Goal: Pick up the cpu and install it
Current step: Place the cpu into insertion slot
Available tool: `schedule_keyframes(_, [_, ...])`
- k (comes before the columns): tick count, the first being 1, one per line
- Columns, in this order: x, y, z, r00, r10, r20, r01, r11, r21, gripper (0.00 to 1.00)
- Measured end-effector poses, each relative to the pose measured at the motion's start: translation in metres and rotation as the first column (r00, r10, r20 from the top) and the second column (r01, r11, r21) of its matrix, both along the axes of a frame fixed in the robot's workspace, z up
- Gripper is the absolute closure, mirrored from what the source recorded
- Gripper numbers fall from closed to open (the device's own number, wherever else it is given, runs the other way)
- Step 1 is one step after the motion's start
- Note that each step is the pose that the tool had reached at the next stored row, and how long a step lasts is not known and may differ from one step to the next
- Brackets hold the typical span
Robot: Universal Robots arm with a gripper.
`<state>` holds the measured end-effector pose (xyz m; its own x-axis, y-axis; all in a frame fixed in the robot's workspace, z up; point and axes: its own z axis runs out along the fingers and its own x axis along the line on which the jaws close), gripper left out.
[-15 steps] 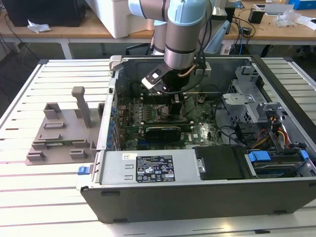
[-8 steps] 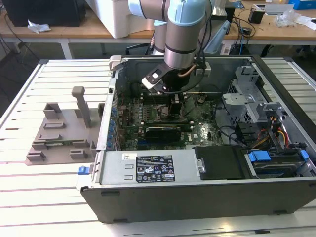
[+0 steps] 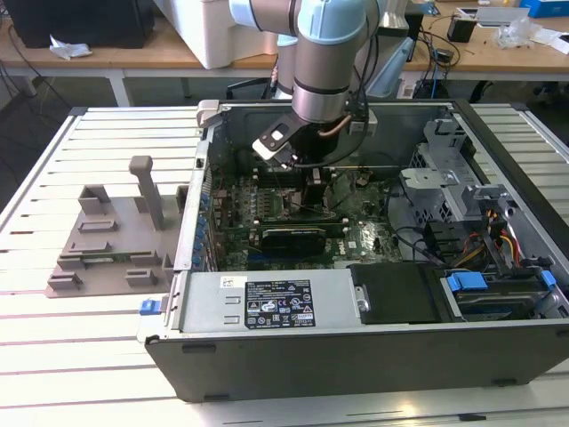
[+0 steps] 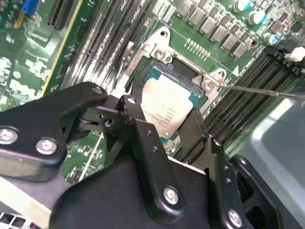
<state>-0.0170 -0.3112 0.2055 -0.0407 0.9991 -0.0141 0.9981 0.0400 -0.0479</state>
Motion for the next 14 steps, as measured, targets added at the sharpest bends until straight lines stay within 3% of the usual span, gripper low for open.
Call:
schedule_keyframes(2, [-0.0010, -0.0001, -0.0036, 1.0000, 0.000, -0.0001, 0.000, 1.0000, -0.0002, 0.45])
schedule_keyframes(14, [-0.0016, 0.0000, -0.0065, 1.0000, 0.001, 0.0001, -0.001, 1.0000, -0.0001, 0.45])
